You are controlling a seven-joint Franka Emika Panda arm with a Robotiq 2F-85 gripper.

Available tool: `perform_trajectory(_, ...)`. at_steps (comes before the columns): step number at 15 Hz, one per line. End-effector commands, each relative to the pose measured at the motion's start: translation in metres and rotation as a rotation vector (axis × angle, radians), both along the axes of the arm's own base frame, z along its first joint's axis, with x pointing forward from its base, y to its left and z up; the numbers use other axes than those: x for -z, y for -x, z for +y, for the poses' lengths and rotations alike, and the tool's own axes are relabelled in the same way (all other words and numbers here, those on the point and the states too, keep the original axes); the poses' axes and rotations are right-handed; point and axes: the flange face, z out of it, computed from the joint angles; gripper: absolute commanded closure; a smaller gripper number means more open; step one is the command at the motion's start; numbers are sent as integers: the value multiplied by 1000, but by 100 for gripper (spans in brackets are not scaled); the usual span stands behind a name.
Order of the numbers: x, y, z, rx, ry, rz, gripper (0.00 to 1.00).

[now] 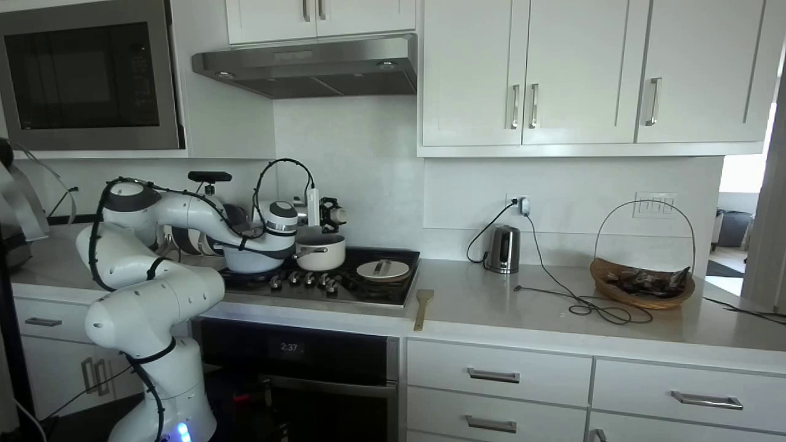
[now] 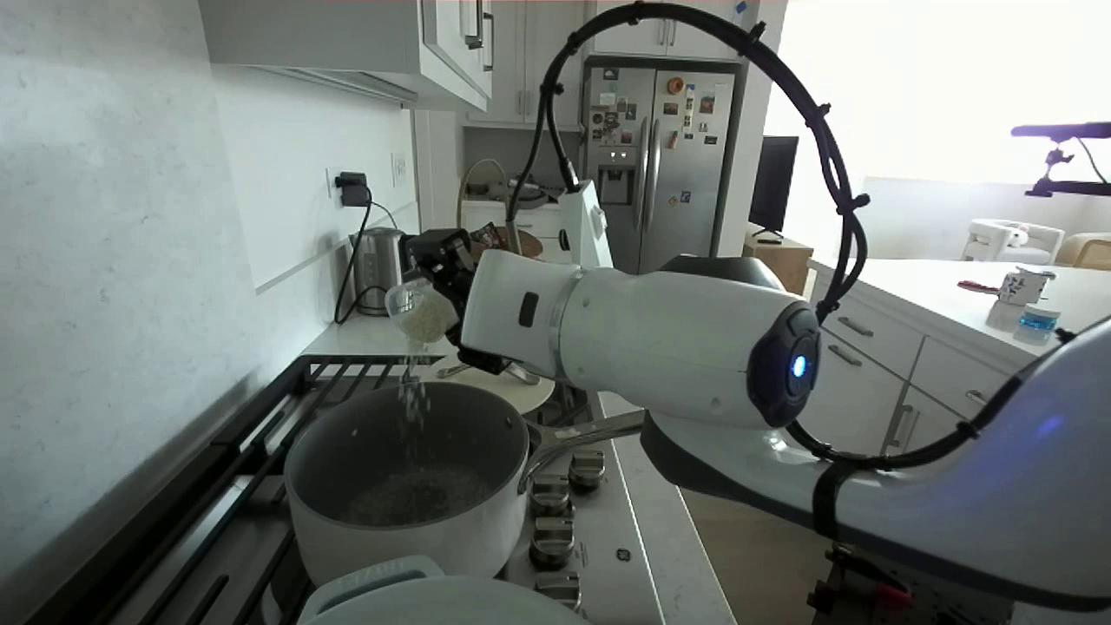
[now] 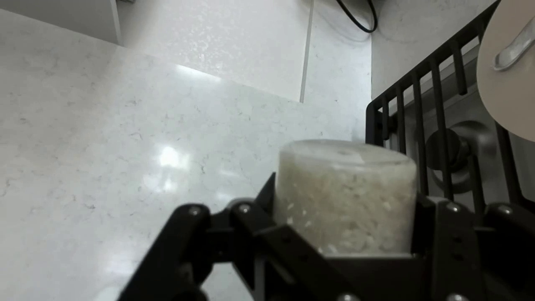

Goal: Empty the cup into the pot

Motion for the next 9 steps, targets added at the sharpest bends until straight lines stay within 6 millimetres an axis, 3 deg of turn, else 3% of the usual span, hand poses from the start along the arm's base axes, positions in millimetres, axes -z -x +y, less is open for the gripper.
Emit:
perform_trajectory(1, 1, -11, 5, 0, 4, -26, 68)
perform_trajectory(9, 8, -15, 9, 4, 37, -48, 68)
